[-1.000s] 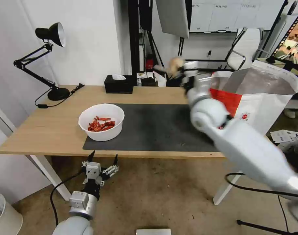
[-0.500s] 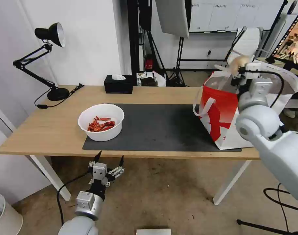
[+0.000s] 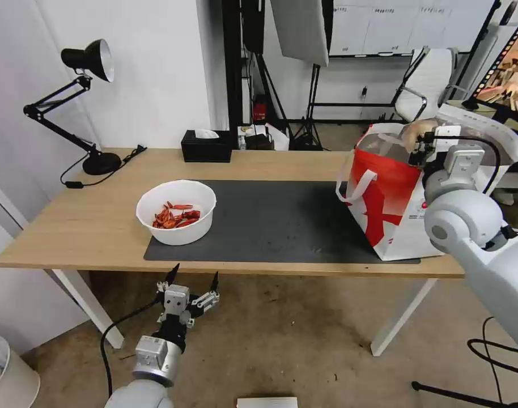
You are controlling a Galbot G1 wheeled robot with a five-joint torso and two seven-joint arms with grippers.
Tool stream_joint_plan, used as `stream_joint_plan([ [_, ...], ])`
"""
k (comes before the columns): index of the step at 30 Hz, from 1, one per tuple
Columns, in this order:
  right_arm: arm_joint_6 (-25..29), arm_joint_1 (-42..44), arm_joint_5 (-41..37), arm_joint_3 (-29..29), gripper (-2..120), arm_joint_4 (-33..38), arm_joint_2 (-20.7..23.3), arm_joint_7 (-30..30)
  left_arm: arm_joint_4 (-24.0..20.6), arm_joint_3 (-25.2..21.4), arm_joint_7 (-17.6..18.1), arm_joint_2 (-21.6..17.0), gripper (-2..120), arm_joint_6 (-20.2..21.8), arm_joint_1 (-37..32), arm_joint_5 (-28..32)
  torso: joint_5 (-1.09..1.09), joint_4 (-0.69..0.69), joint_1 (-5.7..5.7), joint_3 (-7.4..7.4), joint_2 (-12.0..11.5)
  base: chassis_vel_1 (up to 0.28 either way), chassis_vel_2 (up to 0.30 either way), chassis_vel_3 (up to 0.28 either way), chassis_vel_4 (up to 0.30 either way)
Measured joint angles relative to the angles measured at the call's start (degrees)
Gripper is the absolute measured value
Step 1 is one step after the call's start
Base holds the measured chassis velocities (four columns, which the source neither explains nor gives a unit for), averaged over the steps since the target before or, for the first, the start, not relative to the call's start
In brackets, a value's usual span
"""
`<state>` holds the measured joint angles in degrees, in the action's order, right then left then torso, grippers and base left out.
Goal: Pick up the trash from the table and place it into the takeout bag.
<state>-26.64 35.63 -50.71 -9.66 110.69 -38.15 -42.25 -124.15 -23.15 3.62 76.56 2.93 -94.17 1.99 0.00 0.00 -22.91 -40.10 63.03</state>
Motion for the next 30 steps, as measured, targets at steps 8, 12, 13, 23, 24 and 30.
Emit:
stream_joint_plan([
  [8, -0.03, 0.35, -1.25, -0.24, 56, 0.29, 0.75, -0.02, 0.41, 0.23, 0.00, -0.07, 100, 0.00, 0.27, -0.30, 0.00, 0.00, 0.00, 0.00, 0.00, 0.000, 0.000, 0.000, 0.000],
  [12, -0.03, 0.37, -1.42, -0.24, 73, 0.33, 0.76, 0.12, 0.42, 0.25, 0.00, -0.12, 100, 0.00, 0.31, -0.39, 0.00, 0.00, 0.00, 0.00, 0.00, 0.000, 0.000, 0.000, 0.000],
  [13, -0.03, 0.29, -1.51, -0.23, 78, 0.33, 0.76, 0.17, 0.41, 0.26, -0.01, -0.16, 100, 0.00, 0.31, -0.40, 0.00, 0.00, 0.00, 0.00, 0.00, 0.000, 0.000, 0.000, 0.000],
  [23, 4.38, 1.99, -6.07, -2.01, 100, 3.05, 1.59, 4.92, 0.23, 0.67, -0.01, -0.22, 100, 0.00, 0.86, -0.41, 0.01, 0.01, -0.01, 0.00, 0.00, 0.000, 0.000, 0.000, 0.000],
  [24, 6.51, 3.13, -7.19, -2.76, 100, 4.21, 2.33, 6.85, 0.23, 0.85, 0.00, -0.09, 100, 0.00, 1.08, -0.40, -0.01, 0.01, -0.01, 0.00, 0.00, 0.000, 0.000, 0.000, 0.000],
  [30, 16.13, 14.01, -8.07, -8.68, 100, 9.07, 3.95, 18.73, 0.40, 1.00, 0.00, 0.08, 100, -0.06, 1.44, -0.26, 0.00, 0.00, 0.00, 0.00, 0.00, 0.000, 0.000, 0.000, 0.000],
])
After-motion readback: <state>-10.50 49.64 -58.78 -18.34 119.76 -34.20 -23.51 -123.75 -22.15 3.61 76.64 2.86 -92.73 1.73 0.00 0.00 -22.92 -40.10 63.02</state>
